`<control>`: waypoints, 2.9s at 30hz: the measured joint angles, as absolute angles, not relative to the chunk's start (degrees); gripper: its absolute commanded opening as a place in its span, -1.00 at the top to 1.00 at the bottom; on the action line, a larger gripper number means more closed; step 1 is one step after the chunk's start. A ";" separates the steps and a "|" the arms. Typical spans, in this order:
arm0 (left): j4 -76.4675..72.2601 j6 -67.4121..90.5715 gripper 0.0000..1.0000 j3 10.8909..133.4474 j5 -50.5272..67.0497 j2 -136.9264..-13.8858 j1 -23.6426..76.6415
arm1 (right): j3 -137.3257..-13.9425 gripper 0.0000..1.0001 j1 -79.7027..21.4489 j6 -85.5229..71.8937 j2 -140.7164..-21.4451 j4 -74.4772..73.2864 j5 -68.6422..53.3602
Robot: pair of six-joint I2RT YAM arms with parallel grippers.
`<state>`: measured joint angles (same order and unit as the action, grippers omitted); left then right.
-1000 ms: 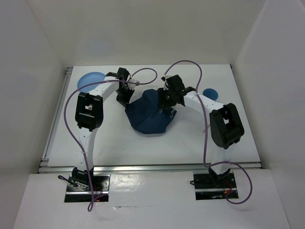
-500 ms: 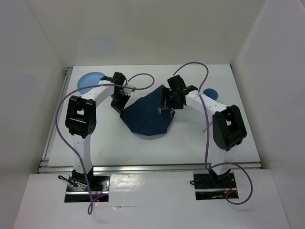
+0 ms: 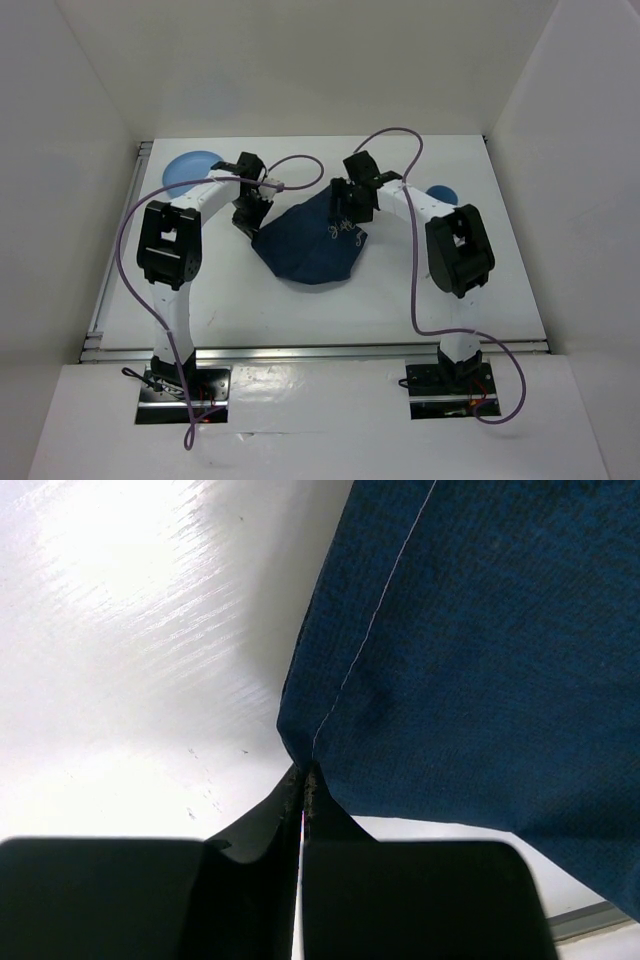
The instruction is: Set the dinner table for one person
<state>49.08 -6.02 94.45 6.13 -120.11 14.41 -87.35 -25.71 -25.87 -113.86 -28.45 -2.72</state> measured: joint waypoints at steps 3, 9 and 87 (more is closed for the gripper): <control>48.97 -6.02 1.00 94.37 6.09 -120.09 14.41 | -87.20 0.08 -25.71 -24.36 -116.36 -27.94 -5.17; 48.88 -5.93 1.00 94.39 6.09 -119.83 14.24 | -86.63 1.00 -25.71 -23.22 -117.19 -26.50 -6.96; 50.09 -9.21 -1.00 79.46 -7.49 -95.94 2.31 | -60.34 1.00 -29.89 -31.99 -95.96 -29.08 3.22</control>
